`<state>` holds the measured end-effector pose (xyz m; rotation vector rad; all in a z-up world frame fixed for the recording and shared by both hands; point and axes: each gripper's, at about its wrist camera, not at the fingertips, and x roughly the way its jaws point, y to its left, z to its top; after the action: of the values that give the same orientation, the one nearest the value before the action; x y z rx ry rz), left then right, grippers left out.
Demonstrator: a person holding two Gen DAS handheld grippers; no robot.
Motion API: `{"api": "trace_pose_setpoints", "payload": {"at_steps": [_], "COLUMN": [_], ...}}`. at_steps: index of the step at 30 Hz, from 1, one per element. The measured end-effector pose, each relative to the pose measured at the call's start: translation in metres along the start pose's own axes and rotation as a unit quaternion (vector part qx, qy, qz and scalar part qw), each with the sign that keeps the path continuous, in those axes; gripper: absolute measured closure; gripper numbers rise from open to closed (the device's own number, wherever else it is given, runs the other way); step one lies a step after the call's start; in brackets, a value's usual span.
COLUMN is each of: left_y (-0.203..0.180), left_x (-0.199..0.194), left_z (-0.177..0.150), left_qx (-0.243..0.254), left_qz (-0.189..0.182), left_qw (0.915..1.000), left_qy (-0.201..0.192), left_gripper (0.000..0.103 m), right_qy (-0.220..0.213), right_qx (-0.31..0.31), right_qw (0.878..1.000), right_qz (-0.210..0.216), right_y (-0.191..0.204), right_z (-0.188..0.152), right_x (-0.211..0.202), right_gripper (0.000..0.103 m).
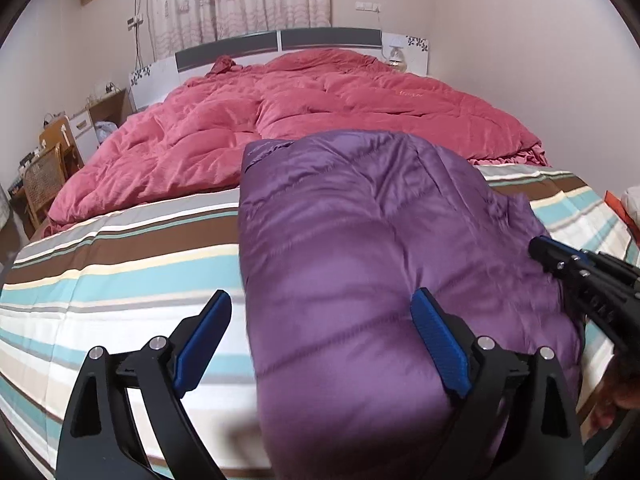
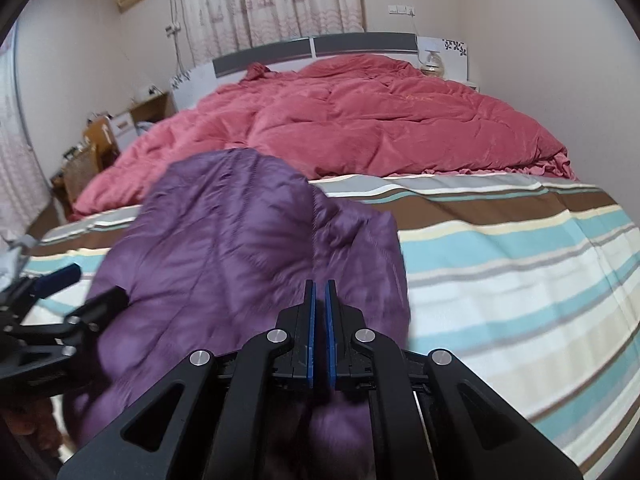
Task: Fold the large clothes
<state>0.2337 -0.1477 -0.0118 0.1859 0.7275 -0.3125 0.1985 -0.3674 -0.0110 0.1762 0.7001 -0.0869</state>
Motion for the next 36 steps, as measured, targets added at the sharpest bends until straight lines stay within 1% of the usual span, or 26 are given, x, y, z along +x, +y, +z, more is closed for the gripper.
{"api": "trace_pose_setpoints", "payload": {"at_steps": [2,5,7,8,11,13,14,15,16,17,18,19,20,22,24,26,28,29,31,33,35,36], "left_y": [0.0,0.003,0.003,0.002,0.001,0.006,0.009,0.013,0.017,0.023,0.027,0.032,0.037,0.049,0.06,0.066,0.065,0.063,0.058,0.052,0.047,0.046], "left_x": [0.006,0.025,0.031,0.031,0.027,0.019,0.015,0.01,0.004,-0.003,-0.007,-0.01,-0.012,-0.013,-0.008,-0.004,0.002,0.003,0.006,0.01,0.018,0.019], "left_z": [-0.005,-0.009,-0.012,-0.012,-0.013,-0.013,-0.013,-0.013,-0.014,-0.015,-0.015,-0.016,-0.017,-0.017,-0.017,-0.016,-0.014,-0.013,-0.01,-0.006,-0.004,-0.003], "left_qx": [0.0,-0.025,-0.033,-0.028,-0.02,-0.026,-0.031,-0.038,-0.044,-0.052,-0.059,-0.065,-0.072,-0.092,-0.115,-0.129,-0.122,-0.115,-0.092,-0.076,-0.066,-0.063], "left_qz": [-0.003,-0.024,-0.023,-0.02,-0.021,-0.029,-0.033,-0.028,-0.024,-0.027,-0.03,-0.031,-0.03,-0.033,-0.053,-0.069,-0.086,-0.091,-0.103,-0.123,-0.14,-0.145], "left_qw": [1.0,0.9991,0.9987,0.9989,0.9992,0.9989,0.9987,0.9986,0.9986,0.9982,0.9978,0.9974,0.997,0.9952,0.9917,0.9886,0.9875,0.9878,0.9886,0.9873,0.9846,0.9835], "left_qy": [0.004,0.022,0.03,0.031,0.028,0.026,0.024,0.022,0.018,0.011,0.006,0.003,0.0,0.003,0.022,0.034,0.05,0.053,0.058,0.066,0.082,0.088], "left_gripper": [0.011,0.011,0.011,0.011,0.011,0.01,0.004,0.002,0.002,0.002,0.002,0.002,0.002,0.002,0.002,0.002,0.002,0.002,0.002,0.002,0.002,0.002], "right_qy": [0.022,0.048,0.048,0.048,0.05,0.045,0.038,0.029,0.021,0.003,-0.021,-0.038,-0.038,-0.018,0.0,0.033,0.063,0.072,0.085,0.099,0.11,0.118], "right_qx": [0.012,0.027,0.036,0.038,0.023,0.022,0.036,0.054,0.067,0.084,0.097,0.102,0.101,0.105,0.125,0.142,0.162,0.169,0.192,0.204,0.218,0.223], "right_qw": [1.0,0.998,0.998,0.998,0.998,0.999,0.999,0.998,0.997,0.996,0.995,0.994,0.994,0.994,0.991,0.987,0.982,0.98,0.972,0.967,0.96,0.957], "right_qz": [0.004,0.005,0.009,0.01,0.002,0.005,0.015,0.027,0.031,0.029,0.026,0.027,0.026,0.032,0.047,0.059,0.076,0.082,0.106,0.118,0.136,0.143], "right_y": [-0.002,-0.007,-0.01,-0.011,-0.007,-0.006,-0.01,-0.015,-0.02,-0.025,-0.031,-0.035,-0.038,-0.044,-0.05,-0.055,-0.057,-0.057,-0.062,-0.064,-0.067,-0.068], "right_z": [-0.009,-0.018,-0.021,-0.022,-0.022,-0.02,-0.018,-0.018,-0.019,-0.019,-0.019,-0.02,-0.021,-0.021,-0.023,-0.026,-0.029,-0.03,-0.033,-0.032,-0.032,-0.031], "right_x": [0.005,0.028,0.039,0.041,0.037,0.027,0.019,0.009,0.001,-0.012,-0.025,-0.036,-0.04,-0.04,-0.036,-0.023,-0.01,-0.006,0.004,0.014,0.023,0.028], "right_gripper": [0.099,0.099,0.099,0.099,0.099,0.099,0.099,0.093,0.068,0.028,0.016,0.014,0.014,0.014,0.014,0.014,0.015,0.015,0.018,0.019,0.023,0.023]}}
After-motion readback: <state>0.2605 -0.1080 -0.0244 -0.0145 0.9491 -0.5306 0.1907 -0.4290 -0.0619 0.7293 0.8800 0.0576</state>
